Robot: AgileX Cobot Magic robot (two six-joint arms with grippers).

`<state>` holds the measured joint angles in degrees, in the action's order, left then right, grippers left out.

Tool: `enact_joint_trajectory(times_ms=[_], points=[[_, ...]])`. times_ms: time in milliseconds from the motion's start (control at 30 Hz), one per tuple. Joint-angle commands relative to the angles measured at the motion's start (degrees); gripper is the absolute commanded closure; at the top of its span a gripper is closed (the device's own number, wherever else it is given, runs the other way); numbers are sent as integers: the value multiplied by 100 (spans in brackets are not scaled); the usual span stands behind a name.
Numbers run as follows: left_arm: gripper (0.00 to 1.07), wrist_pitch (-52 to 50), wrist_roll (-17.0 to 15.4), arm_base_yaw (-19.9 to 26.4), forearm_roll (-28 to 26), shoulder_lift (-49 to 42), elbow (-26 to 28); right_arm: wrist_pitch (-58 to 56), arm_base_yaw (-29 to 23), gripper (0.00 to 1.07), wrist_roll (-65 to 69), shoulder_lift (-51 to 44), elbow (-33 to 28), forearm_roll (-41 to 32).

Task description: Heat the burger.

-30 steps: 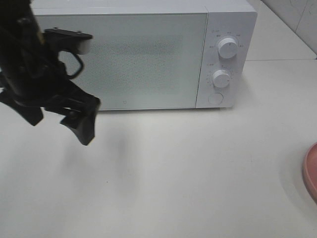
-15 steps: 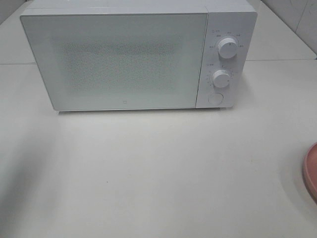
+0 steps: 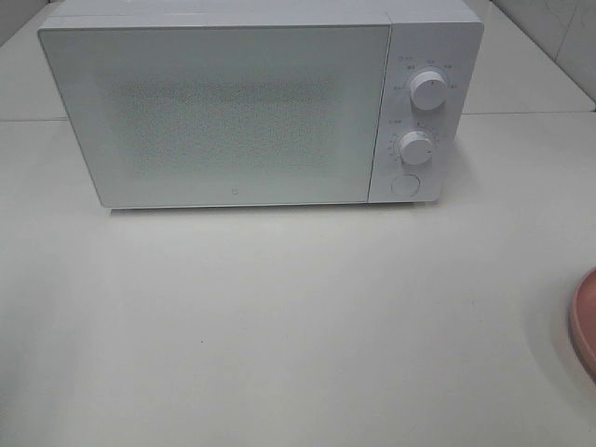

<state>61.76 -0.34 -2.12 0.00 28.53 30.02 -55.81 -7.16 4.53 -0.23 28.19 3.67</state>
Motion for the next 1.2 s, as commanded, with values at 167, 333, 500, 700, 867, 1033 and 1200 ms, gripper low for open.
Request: enact_joint_trajectory(times_ms=[167,333,500,700,867,1033,1200], points=[[6,-34,-29,23,-29,-1071,-40,92,34,32,29,-172,0,-23],[6,-52,-46,23,-476,-1793,-40,92,34,32,29,-172,0,-23],[6,-86,-46,120,-739,-2613,-40,92,34,32,29,-172,0,-23],[6,-97,-46,779,-785,-2979,-46,92,34,32,29,-172,0,-23],[6,-97,-46,779,-779,-2991,-46,92,34,32,29,-172,0,-23],[6,-97,-46,779,-779,-2991,-46,92,34,32,29,-172,0,-23],[6,-97,-46,779,-779,-2991,-46,92,34,32,29,-172,0,-23]])
